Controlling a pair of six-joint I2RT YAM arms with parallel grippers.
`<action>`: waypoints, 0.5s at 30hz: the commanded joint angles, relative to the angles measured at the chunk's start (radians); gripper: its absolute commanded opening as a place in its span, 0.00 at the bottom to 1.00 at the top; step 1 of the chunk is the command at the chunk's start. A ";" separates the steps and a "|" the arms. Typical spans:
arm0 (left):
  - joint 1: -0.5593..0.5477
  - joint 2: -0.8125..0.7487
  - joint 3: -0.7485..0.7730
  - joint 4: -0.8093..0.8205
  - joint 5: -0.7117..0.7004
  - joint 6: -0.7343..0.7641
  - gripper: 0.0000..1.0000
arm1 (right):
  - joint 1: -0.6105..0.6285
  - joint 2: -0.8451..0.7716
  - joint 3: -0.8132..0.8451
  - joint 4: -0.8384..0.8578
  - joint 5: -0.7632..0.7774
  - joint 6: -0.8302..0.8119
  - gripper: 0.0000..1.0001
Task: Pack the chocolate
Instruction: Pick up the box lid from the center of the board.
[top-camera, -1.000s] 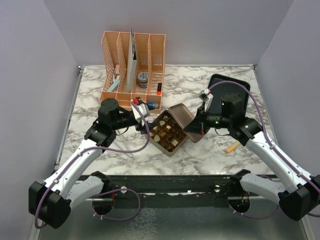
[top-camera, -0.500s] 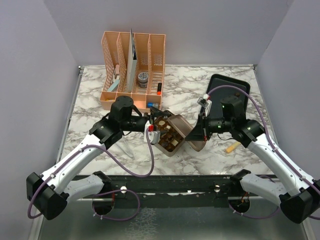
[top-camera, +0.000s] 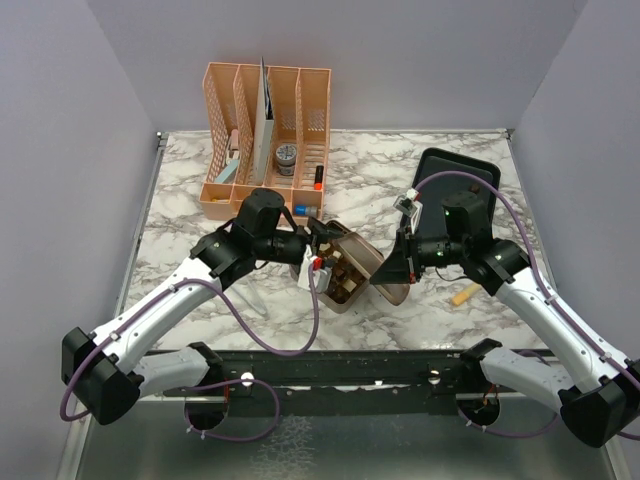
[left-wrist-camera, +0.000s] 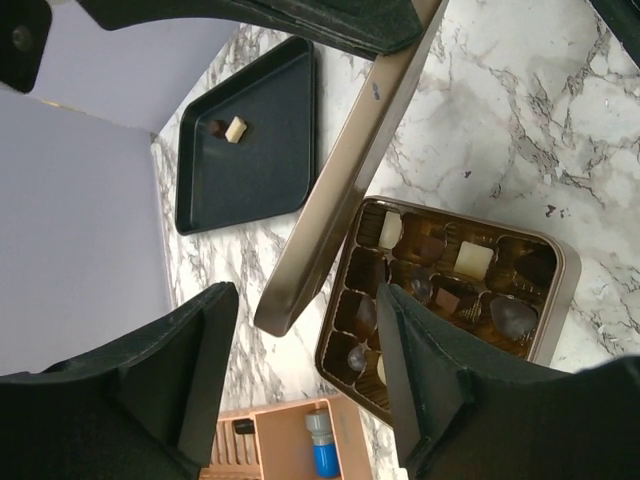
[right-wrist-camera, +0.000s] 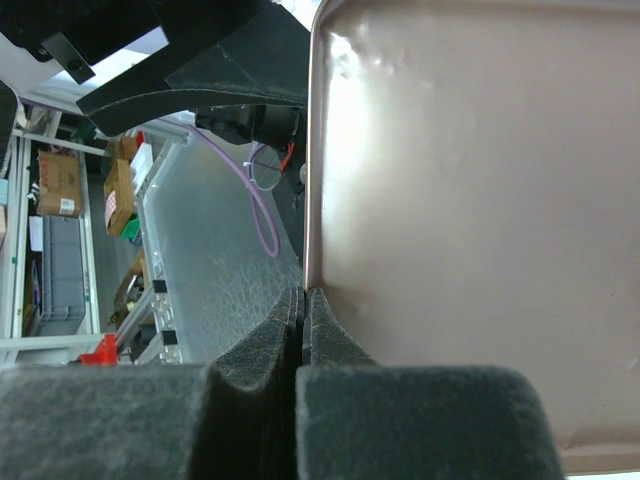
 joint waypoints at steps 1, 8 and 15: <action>-0.028 0.028 0.044 -0.058 -0.032 0.059 0.60 | 0.006 -0.001 0.001 0.032 -0.052 0.017 0.01; -0.042 0.047 0.056 -0.080 -0.046 0.061 0.39 | 0.006 0.021 0.004 0.037 -0.073 0.003 0.01; -0.043 0.048 0.095 -0.101 -0.068 -0.005 0.19 | 0.006 0.026 0.018 0.020 -0.044 -0.020 0.02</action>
